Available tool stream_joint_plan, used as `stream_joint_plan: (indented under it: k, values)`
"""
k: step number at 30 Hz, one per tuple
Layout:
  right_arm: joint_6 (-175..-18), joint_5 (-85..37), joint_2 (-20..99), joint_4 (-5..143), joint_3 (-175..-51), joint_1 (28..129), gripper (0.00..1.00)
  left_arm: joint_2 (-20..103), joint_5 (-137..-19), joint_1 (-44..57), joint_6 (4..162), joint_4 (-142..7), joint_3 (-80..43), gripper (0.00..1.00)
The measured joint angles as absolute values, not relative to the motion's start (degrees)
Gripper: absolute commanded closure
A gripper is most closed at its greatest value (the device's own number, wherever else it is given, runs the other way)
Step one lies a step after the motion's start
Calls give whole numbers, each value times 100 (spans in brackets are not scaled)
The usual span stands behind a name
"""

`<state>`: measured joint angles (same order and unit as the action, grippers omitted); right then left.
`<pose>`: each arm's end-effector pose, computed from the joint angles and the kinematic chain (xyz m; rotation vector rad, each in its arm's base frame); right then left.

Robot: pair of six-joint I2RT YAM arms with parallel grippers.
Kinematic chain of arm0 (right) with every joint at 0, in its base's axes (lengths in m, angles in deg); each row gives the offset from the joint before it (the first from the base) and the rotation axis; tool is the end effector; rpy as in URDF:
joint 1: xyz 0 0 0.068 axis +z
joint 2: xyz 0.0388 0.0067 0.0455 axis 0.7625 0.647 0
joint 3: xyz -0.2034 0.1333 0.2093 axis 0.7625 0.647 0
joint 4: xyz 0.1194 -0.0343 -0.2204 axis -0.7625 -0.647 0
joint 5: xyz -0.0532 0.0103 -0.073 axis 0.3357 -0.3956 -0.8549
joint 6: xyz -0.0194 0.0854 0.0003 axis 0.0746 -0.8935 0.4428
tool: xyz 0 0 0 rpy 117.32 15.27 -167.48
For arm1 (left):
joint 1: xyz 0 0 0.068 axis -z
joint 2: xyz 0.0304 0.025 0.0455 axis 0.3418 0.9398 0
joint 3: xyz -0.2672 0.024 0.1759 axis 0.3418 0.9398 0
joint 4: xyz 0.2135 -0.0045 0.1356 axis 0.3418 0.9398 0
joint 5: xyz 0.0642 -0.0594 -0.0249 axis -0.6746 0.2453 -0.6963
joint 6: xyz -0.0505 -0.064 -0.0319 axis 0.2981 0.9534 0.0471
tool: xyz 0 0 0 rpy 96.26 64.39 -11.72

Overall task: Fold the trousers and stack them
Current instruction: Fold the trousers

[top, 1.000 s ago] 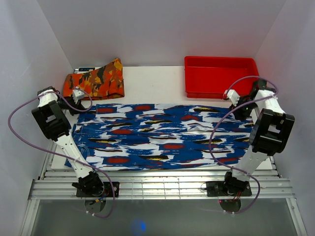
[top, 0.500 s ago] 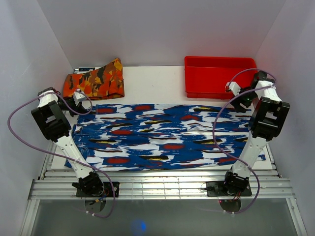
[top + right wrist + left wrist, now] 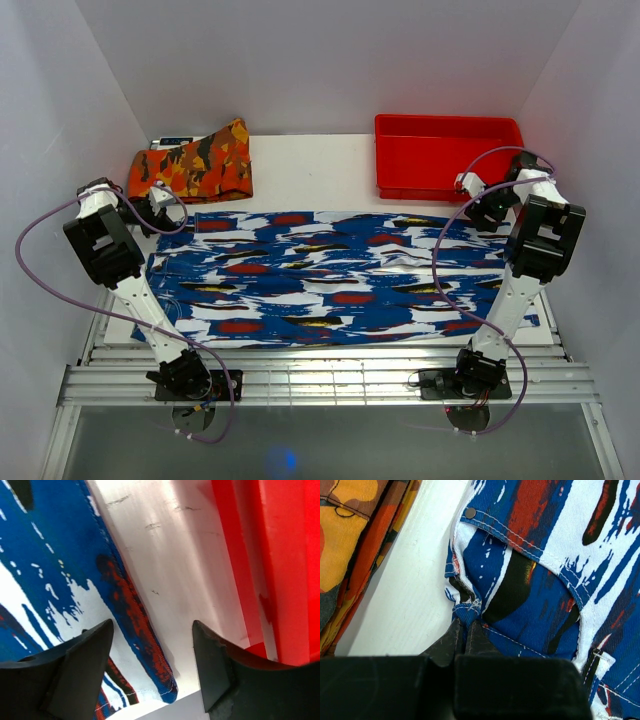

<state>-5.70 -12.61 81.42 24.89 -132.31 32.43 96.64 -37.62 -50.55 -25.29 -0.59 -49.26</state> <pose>0.4577 -0.1159 0.1755 -1.5389 2.2219 -0.0280 0.4219 0.1815 0.1686 1.2593 1.9839 -0.5214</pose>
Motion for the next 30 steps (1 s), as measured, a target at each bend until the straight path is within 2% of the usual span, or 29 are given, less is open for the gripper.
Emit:
stream_joint_plan:
  k: [1, 3, 4, 6, 7, 17, 22, 30]
  values:
    - [-546, -1259, 8146, 2463, -13231, 3243, 44, 9664, -3764, -5055, -2529, -59, -4926, 100]
    - [-498, -1228, 8162, 2362, -13231, 3243, 57, 9664, -3764, -5055, -2529, -59, -4926, 100]
    - [-493, -1210, 8168, 2310, -13228, 3243, 70, 9664, -3764, -5055, -2527, -59, -4926, 100]
    - [-467, -1193, 8168, 2233, -13209, 3243, 89, 9662, -3764, -5055, -2507, -57, -4926, 100]
    - [-458, -1184, 8164, 2203, -13196, 3243, 92, 9662, -3764, -5055, -2487, -59, -4926, 100]
    - [-662, -830, 7926, 2115, -13231, 2994, 92, 9443, -3536, -5241, -1808, -264, -4928, 100]
    - [-696, -550, 7233, 2196, -13156, 2882, 92, 8988, -3213, -5392, -1567, -478, -4664, 100]
    - [-736, -37, 5989, 2489, -12374, 2513, 92, 7998, -2542, -5820, -1502, -601, -4089, 100]
